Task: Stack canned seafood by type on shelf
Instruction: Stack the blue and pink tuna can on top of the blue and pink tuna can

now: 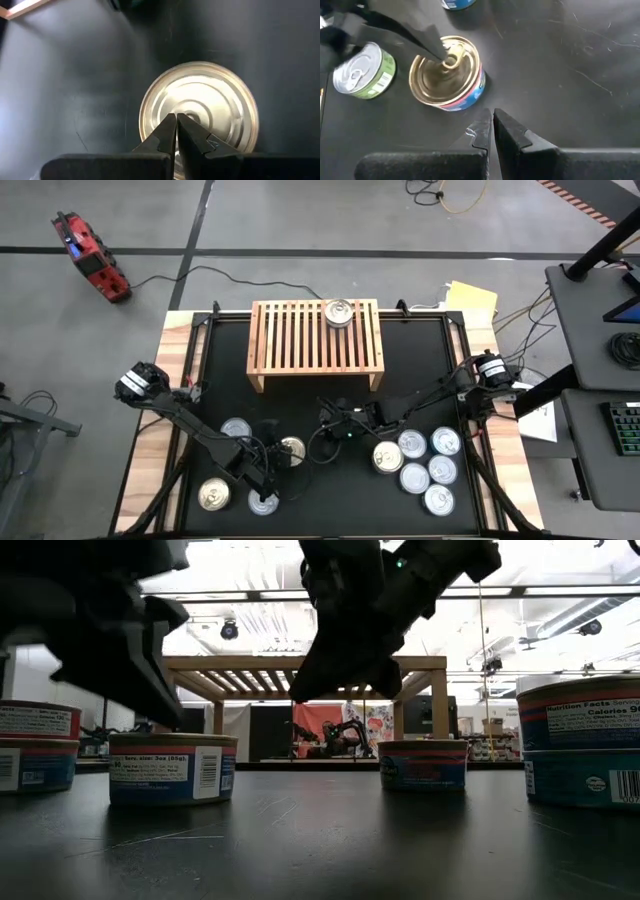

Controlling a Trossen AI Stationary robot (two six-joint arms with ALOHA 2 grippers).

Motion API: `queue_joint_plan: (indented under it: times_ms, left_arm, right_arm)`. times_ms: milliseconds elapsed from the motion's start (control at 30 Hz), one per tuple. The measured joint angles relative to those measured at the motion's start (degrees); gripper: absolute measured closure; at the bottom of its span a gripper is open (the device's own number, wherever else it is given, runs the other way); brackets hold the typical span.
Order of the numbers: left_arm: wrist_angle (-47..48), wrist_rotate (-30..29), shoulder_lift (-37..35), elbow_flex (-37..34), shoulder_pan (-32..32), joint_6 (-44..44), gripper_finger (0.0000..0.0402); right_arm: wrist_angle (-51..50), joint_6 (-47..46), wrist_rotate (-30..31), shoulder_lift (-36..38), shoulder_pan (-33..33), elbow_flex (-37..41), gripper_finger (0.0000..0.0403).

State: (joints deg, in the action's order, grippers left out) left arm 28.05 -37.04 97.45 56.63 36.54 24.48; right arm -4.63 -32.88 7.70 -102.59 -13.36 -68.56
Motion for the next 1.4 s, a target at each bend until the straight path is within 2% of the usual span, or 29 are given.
queue_joint_plan:
  times_ms: [133, 400, 767, 1167, 1267, 1400]
  left_arm:
    - [3.01, 0.51, -1.91, 1.16, 0.26, 0.03, 0.0401]
    - [6.65, 10.97, -3.02, 1.07, 1.29, 0.21, 0.0401]
    - [4.04, 11.05, -1.27, 0.96, 1.66, 0.73, 0.0401]
    - [3.43, 9.44, -1.01, 0.11, 2.84, 3.39, 0.0401]
    - [3.18, 8.33, -1.01, -0.29, 3.60, 4.03, 0.0401]
    - [2.95, 5.71, -0.98, -1.02, 4.96, 5.94, 0.0401]
  right_arm:
    - [2.63, 0.06, -0.02, 0.00, 0.28, 1.29, 0.0390]
    - [11.28, -0.82, -0.15, -0.02, 0.05, 5.22, 0.0390]
    - [16.16, -1.07, -0.15, -1.61, -0.78, 6.00, 0.0390]
    - [16.85, 1.06, -0.38, -8.63, -0.75, -0.78, 0.0389]
    - [15.64, 1.24, -0.59, -9.50, -0.74, -1.78, 0.0376]
    - [13.92, 0.21, -0.44, -9.66, -0.59, -2.47, 0.0331]
